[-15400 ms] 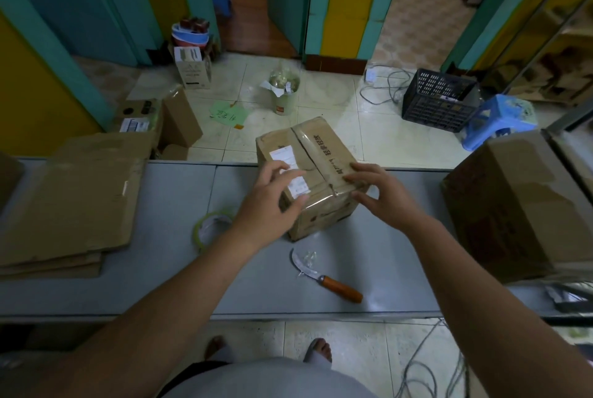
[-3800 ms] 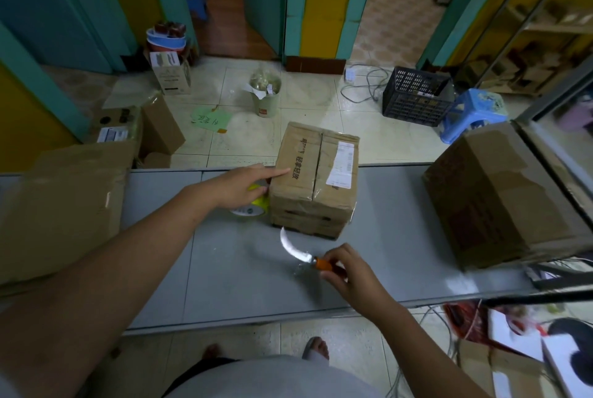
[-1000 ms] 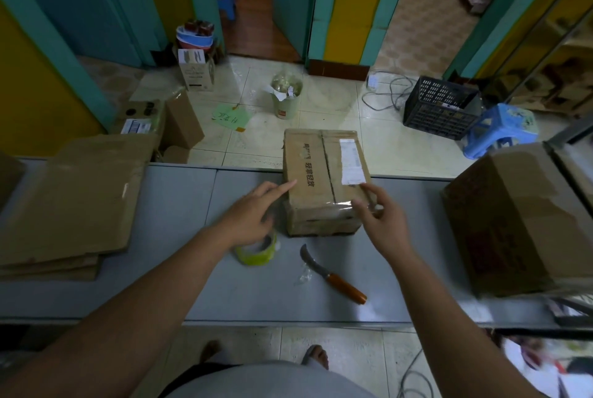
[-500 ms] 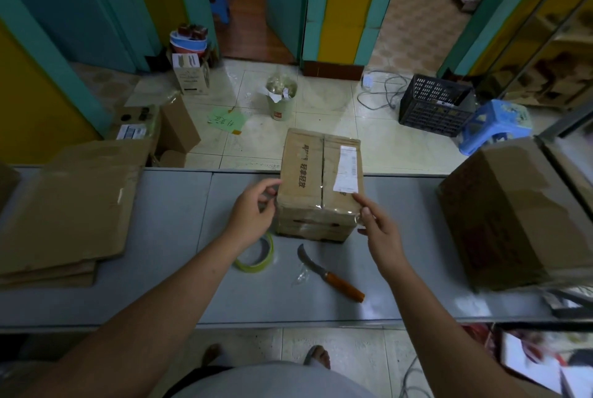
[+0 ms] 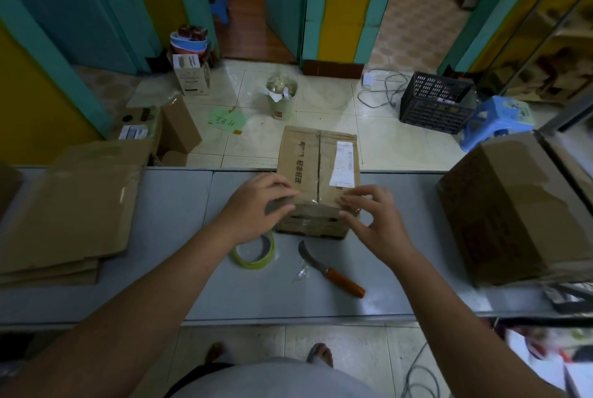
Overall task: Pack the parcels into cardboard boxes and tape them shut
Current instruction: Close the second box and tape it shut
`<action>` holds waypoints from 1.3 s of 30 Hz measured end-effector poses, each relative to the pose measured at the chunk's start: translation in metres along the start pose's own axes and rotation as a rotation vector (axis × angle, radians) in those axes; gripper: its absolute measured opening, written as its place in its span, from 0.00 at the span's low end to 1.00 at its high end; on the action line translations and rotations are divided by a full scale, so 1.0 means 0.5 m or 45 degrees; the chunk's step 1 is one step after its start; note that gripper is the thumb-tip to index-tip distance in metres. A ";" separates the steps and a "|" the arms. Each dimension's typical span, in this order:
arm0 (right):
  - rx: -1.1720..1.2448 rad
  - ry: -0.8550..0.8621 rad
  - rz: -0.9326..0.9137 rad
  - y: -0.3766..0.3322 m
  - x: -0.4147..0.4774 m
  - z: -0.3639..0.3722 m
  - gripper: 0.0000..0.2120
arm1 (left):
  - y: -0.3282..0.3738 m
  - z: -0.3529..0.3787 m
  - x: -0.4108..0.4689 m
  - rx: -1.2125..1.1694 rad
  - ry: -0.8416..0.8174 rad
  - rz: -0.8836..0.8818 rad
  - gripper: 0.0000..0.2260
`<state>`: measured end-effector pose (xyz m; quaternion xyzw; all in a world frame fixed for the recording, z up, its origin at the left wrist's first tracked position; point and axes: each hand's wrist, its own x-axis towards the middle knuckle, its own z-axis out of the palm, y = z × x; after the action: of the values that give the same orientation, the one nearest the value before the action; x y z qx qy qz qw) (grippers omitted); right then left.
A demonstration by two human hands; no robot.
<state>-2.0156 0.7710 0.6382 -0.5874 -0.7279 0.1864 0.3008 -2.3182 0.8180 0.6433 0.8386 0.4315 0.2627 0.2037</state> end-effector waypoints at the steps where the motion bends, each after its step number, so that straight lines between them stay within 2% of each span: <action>1: -0.050 -0.032 -0.052 -0.005 0.009 0.002 0.17 | 0.001 0.004 0.008 0.060 -0.031 0.055 0.14; 5: -0.146 -0.072 -0.216 0.009 0.023 0.007 0.15 | -0.016 0.006 0.019 0.153 -0.069 0.131 0.13; 8: -0.144 -0.105 -0.309 0.035 0.020 0.000 0.18 | -0.036 0.001 0.009 0.129 -0.089 0.199 0.14; 11: -0.089 -0.095 -0.331 0.048 0.018 -0.004 0.18 | -0.038 -0.002 0.008 0.082 -0.098 0.235 0.14; 14: -0.014 0.006 -0.283 0.050 0.008 0.000 0.17 | -0.039 0.001 0.007 0.095 -0.068 0.232 0.14; 18: 0.086 0.102 0.082 0.036 -0.013 0.006 0.22 | -0.037 0.008 -0.019 -0.014 0.018 -0.081 0.24; 21: 0.107 0.174 0.366 0.020 -0.029 0.016 0.19 | -0.034 0.016 -0.034 -0.054 0.099 -0.331 0.19; 23: 0.111 0.193 0.452 0.011 -0.036 0.023 0.15 | -0.032 0.023 -0.036 -0.004 0.123 -0.389 0.15; 26: 0.046 0.186 0.433 0.011 -0.037 0.028 0.11 | -0.033 0.032 -0.043 0.083 0.110 -0.319 0.18; 31: 0.021 0.120 0.362 0.018 -0.035 0.025 0.07 | -0.036 0.022 -0.039 0.168 0.065 -0.252 0.16; 34: 0.096 0.145 0.347 0.009 -0.037 0.024 0.06 | -0.029 0.017 -0.037 0.112 0.057 -0.387 0.15; 39: 0.261 0.259 0.420 -0.008 -0.056 0.048 0.07 | 0.006 0.037 -0.039 -0.168 0.177 -0.645 0.13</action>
<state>-2.0307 0.7448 0.6169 -0.6806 -0.5650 0.2460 0.3963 -2.3145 0.7978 0.6254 0.6688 0.6224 0.2878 0.2872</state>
